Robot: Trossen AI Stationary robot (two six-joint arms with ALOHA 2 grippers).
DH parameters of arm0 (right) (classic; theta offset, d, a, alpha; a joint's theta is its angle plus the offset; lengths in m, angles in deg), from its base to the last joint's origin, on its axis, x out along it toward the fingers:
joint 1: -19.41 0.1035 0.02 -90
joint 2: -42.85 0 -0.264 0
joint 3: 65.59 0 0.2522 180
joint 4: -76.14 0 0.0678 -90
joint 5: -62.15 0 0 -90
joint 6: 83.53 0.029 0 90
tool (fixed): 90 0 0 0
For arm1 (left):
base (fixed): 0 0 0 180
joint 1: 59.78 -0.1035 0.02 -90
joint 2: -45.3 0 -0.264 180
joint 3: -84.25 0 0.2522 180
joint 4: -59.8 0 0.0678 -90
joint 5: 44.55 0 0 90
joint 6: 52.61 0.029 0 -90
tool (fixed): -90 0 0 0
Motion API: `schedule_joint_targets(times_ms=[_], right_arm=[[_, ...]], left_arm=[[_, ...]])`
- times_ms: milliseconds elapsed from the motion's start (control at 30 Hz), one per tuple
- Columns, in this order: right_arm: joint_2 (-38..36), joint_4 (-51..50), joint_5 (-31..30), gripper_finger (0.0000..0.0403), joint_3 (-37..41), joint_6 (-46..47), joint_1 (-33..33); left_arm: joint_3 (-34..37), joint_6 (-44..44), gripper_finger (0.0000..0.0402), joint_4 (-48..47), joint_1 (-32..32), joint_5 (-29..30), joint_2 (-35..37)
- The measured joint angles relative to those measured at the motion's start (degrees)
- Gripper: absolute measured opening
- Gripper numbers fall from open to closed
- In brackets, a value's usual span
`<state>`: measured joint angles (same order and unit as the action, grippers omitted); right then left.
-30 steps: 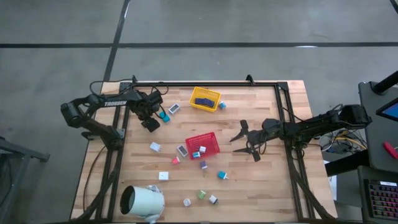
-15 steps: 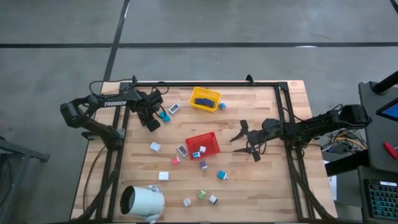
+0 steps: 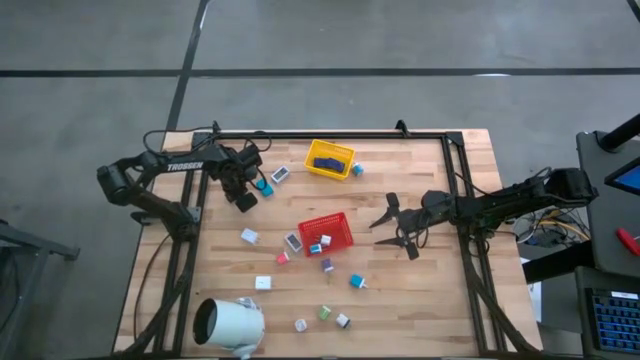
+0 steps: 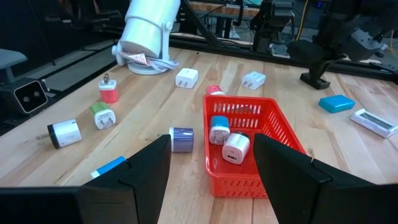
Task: Pick & Place Office items
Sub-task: Put the black digital clock into the yellow bin
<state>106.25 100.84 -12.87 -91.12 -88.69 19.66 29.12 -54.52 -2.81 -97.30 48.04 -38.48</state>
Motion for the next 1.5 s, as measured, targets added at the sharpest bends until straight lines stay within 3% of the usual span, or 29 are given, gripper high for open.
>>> schedule_joint_targets(times_ms=[367,500,767,1100,1500], right_arm=[[0.0,-0.07,0.02,0.0224,0.0,-0.16,0.0],[0.0,-0.13,0.04,0.0224,0.0,-0.03,0.0],[0.0,-0.39,0.11,0.0224,0.0,-0.25,0.0],[0.0,-0.5,0.27,0.0224,0.17,-0.38,0.0],[0.0,-0.15,0.26,0.0224,0.2,-0.42,0.0]], left_arm=[[-2.97,-0.36,0.0208,-3.7,1.69,-0.04,0.59],[-2.36,-1.88,0.0247,-3.69,1.64,-0.04,0.59],[-2.2,-3.1,0.0255,1.33,1.0,0.26,0.59],[-0.22,-3.04,0.0255,1.28,-2.99,1.8,-2.46],[0.52,-2.84,0.0253,2.1,-3.23,1.28,-4.25]])
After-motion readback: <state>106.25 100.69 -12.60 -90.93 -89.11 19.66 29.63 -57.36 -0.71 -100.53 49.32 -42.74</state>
